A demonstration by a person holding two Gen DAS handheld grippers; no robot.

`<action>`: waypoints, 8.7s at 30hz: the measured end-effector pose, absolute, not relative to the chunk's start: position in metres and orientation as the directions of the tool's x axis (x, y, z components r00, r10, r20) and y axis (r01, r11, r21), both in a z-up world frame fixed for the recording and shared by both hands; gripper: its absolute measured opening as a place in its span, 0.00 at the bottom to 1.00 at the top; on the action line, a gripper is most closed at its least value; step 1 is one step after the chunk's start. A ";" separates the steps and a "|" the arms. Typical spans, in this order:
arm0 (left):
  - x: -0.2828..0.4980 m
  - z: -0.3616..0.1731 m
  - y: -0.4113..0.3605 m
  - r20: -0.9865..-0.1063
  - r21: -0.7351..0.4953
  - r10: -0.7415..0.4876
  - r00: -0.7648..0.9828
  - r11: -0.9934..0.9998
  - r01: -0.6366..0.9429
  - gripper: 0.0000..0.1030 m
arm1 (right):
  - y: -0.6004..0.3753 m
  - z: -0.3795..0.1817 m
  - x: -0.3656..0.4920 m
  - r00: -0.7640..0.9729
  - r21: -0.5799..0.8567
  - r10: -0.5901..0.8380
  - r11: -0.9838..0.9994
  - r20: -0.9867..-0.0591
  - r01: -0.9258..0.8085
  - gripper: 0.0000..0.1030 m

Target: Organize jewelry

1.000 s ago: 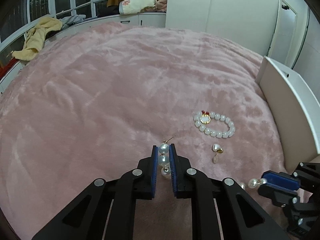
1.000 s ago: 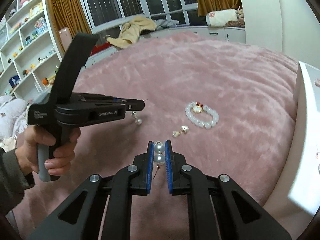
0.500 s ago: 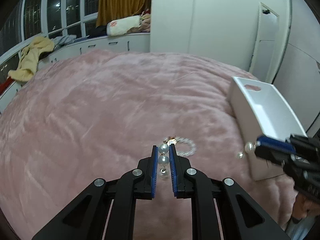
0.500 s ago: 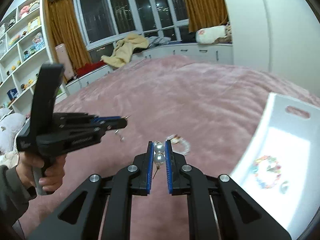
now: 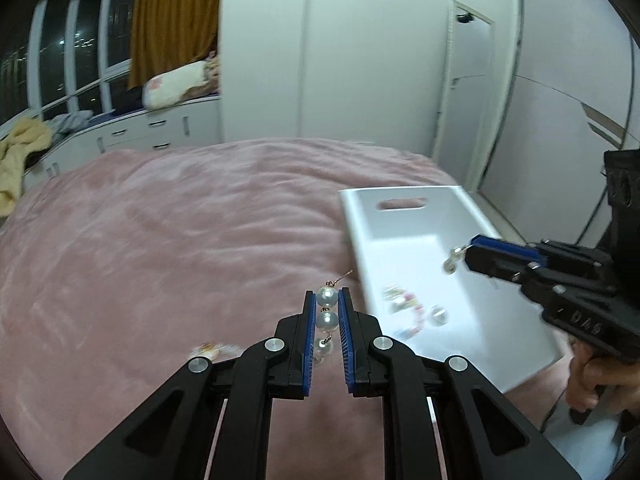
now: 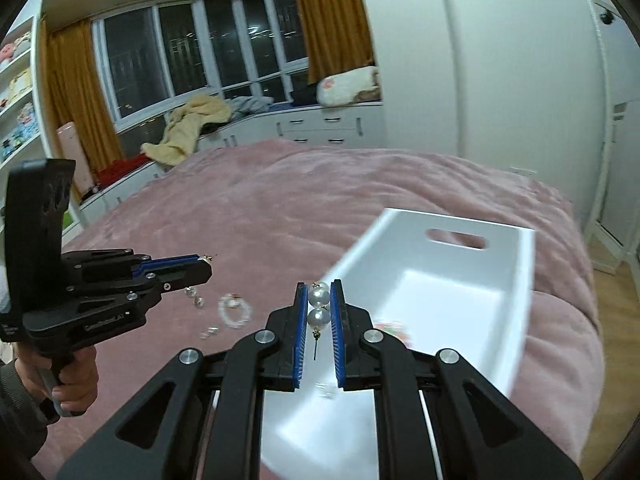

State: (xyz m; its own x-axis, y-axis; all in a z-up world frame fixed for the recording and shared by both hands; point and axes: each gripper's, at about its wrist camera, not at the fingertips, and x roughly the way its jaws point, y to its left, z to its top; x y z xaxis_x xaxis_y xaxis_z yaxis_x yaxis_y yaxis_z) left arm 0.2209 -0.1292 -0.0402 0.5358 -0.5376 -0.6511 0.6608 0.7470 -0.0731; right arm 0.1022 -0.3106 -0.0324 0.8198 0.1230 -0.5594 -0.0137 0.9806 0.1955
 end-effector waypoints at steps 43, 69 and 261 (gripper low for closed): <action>0.224 -0.071 -0.176 -0.657 -0.199 -0.592 0.467 0.733 0.650 0.74 | -0.368 -0.045 0.088 0.841 0.274 0.042 0.953 -0.540 0.129 0.75; 0.308 -0.106 -0.035 -0.719 -0.053 -0.386 0.578 0.860 0.508 0.78 | -0.142 -0.063 0.097 0.797 0.176 0.356 0.934 -0.488 -0.310 0.82; 0.103 0.012 -0.144 -0.781 0.031 -0.246 0.574 0.903 0.429 0.92 | -0.337 0.022 0.007 0.619 0.085 -0.005 0.990 -0.785 0.116 0.95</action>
